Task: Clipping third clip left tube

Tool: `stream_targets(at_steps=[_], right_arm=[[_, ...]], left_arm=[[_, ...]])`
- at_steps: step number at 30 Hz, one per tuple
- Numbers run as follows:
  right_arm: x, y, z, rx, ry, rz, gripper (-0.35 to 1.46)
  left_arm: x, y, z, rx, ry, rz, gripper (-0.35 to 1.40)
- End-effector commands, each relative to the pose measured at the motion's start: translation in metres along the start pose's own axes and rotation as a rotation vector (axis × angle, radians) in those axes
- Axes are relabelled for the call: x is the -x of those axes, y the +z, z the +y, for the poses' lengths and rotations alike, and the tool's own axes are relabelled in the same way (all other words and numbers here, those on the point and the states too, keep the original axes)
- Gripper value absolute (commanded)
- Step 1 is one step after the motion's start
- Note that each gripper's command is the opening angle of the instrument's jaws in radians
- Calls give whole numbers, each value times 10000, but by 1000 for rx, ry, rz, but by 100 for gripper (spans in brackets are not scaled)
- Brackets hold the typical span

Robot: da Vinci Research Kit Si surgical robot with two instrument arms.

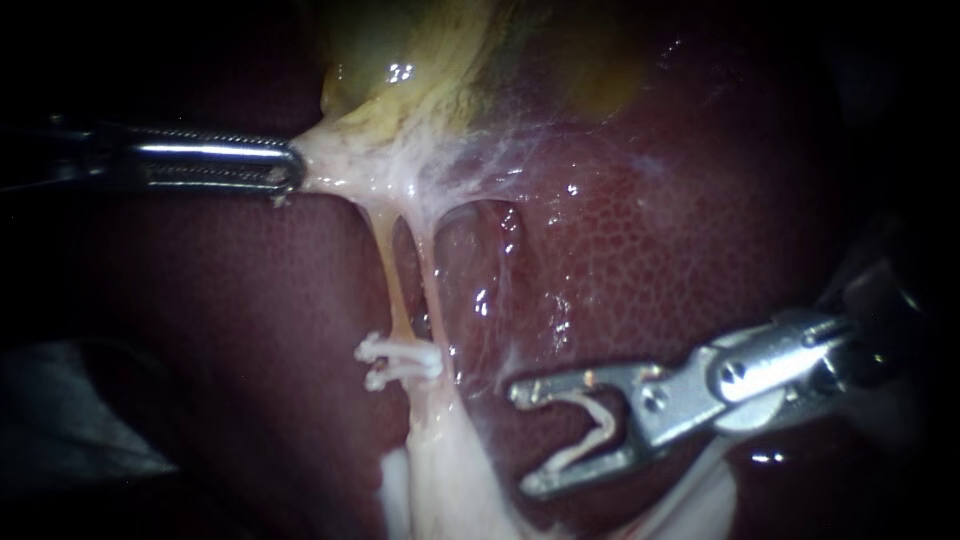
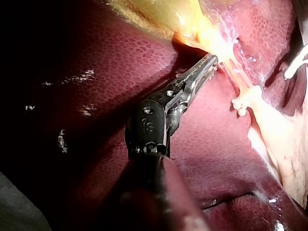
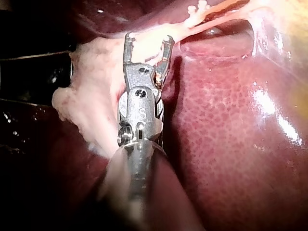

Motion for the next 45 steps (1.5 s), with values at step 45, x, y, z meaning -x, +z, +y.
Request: stream_targets(at_steps=[45], right_arm=[[2,49,138,-43,117,172,47]], left_arm=[[0,-1,2,-1,0,0,-35]])
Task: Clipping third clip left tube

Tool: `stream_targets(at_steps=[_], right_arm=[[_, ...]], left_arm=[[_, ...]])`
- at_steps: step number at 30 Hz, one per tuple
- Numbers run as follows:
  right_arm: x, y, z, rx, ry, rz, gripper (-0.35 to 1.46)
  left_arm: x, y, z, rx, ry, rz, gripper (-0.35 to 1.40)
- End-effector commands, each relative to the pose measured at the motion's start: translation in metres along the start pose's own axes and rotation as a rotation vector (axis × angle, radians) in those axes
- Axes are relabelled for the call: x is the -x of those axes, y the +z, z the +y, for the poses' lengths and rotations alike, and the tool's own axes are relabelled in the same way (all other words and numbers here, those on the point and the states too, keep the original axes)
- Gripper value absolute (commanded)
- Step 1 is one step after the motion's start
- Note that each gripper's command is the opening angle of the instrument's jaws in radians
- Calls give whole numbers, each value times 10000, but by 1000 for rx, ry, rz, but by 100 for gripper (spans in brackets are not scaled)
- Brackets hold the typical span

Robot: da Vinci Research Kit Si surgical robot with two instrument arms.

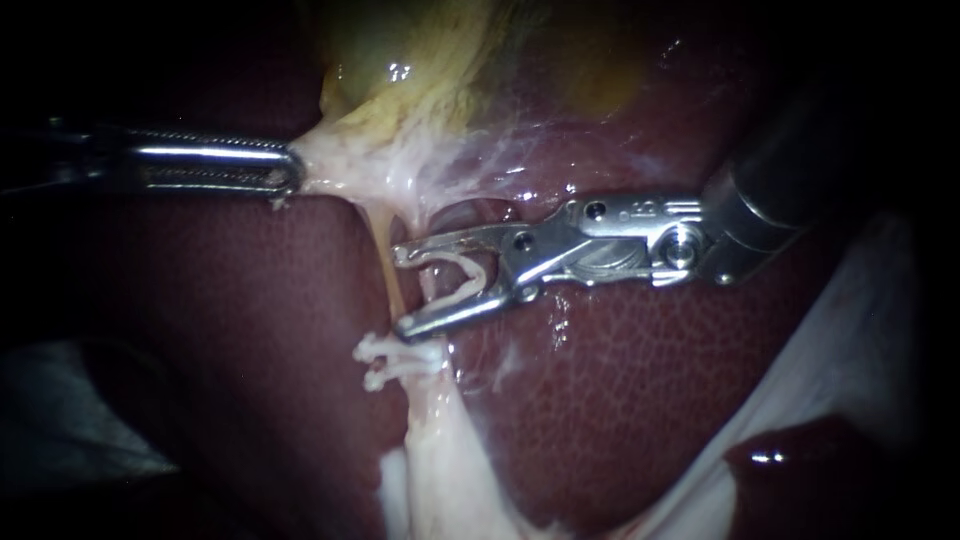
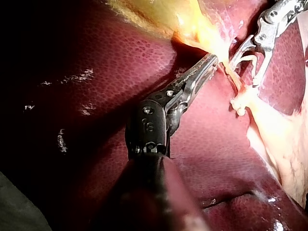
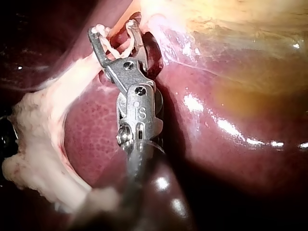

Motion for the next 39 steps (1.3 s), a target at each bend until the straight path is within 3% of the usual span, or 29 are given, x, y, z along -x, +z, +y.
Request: stream_targets(at_steps=[1,9,16,19,29,39], right_arm=[[-1,3,0,-9,-1,1,46],[-6,24,5,-80,-21,18,45],[-17,38,7,-102,5,104,45],[-25,37,2,-122,22,127,44],[-62,26,-20,-124,39,137,37],[-62,20,-20,-128,76,133,-12]], left_arm=[[0,0,0,0,0,0,-35],[0,1,1,-1,-1,0,-35],[-1,2,2,-2,-1,1,-35],[-1,2,2,-1,-1,1,-35],[-1,2,1,-1,-1,0,-35],[0,1,1,-1,-1,0,-35]])
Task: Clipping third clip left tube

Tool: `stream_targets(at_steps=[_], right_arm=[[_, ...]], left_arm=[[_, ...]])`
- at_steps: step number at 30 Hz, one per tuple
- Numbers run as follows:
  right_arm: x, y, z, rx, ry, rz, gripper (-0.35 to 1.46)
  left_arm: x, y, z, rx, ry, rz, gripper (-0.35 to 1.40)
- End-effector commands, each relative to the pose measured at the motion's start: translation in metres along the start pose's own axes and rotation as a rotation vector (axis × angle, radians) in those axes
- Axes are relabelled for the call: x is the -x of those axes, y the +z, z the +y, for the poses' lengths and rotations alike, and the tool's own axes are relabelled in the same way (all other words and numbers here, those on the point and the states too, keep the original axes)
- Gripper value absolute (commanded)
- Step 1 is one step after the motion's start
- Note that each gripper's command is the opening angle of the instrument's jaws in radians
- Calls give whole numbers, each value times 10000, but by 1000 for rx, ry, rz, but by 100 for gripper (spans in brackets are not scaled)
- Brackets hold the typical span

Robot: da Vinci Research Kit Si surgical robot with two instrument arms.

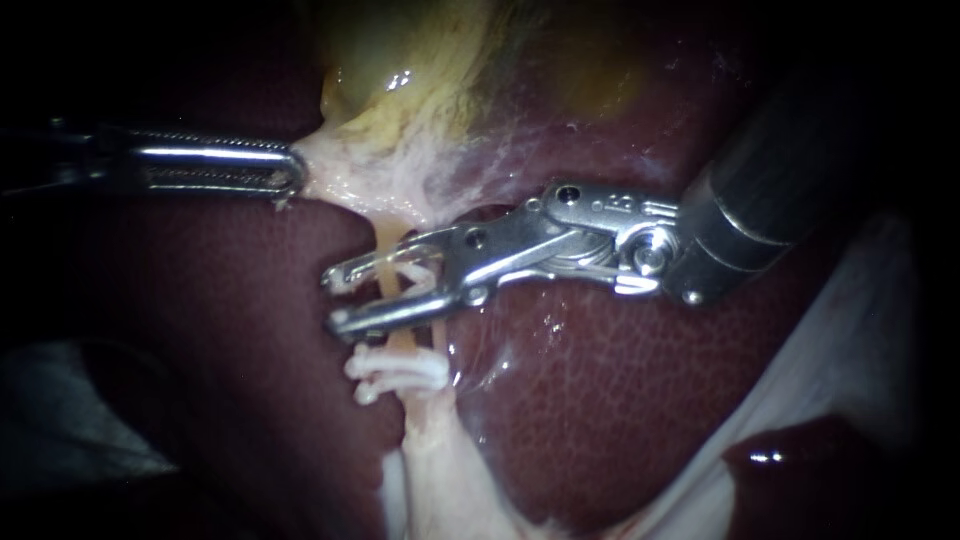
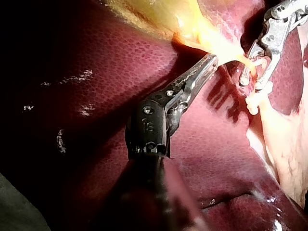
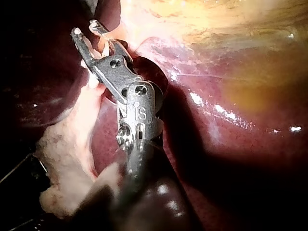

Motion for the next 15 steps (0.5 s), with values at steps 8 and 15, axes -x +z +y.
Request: stream_targets(at_steps=[8,15], right_arm=[[2,-3,0,5,104,-8,-35],[7,-5,2,6,114,-10,-35]], left_arm=[[0,0,0,1,0,0,-35],[0,0,0,1,0,0,-35]])
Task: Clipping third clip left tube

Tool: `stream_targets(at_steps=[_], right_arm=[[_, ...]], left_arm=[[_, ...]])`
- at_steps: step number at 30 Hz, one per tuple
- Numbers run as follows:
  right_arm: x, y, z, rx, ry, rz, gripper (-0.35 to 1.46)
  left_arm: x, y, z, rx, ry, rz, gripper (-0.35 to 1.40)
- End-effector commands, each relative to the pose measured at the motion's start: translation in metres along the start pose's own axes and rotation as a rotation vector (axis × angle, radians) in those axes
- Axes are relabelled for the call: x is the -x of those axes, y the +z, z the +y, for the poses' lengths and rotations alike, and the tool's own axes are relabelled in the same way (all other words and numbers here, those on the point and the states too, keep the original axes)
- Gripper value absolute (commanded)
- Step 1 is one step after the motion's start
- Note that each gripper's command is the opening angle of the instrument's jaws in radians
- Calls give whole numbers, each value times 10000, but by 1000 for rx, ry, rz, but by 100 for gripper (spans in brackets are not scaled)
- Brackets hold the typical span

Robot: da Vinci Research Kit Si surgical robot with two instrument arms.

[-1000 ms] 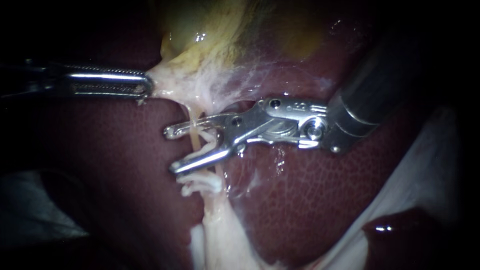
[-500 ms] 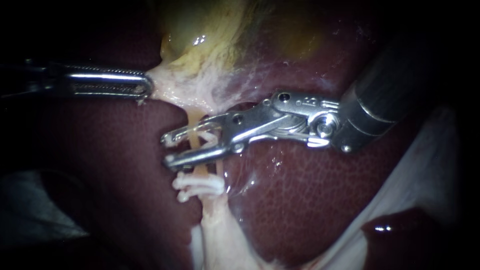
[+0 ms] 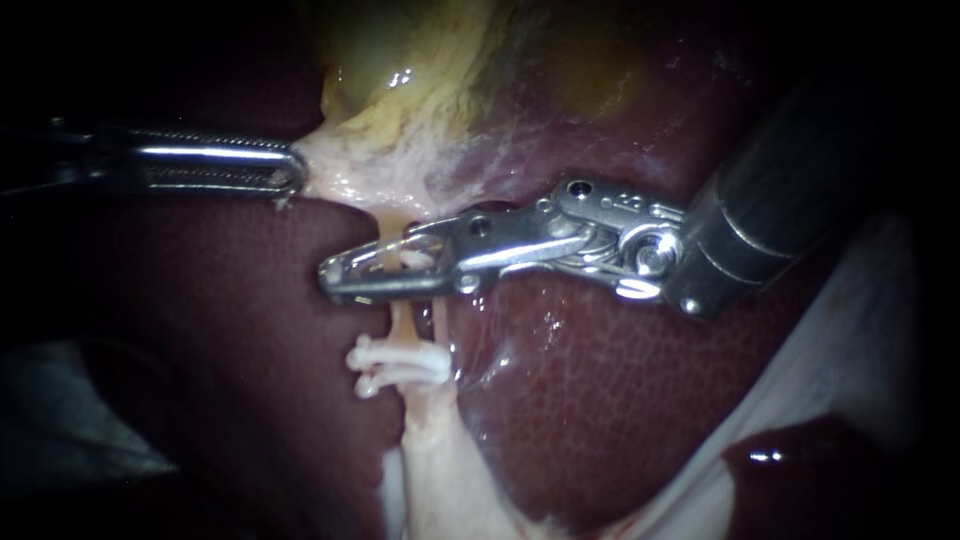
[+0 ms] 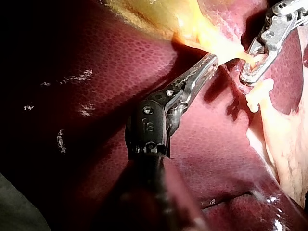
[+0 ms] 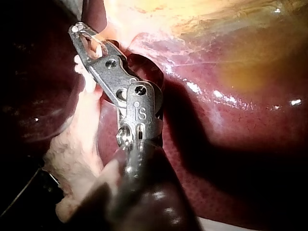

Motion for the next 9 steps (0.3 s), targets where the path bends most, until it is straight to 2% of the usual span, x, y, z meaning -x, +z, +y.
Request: stream_targets(at_steps=[1,9], right_arm=[[1,0,0,-1,3,0,-35],[1,-1,0,-2,8,-1,-35]], left_arm=[[0,0,0,0,0,0,-35],[0,0,-1,0,0,0,-35]])
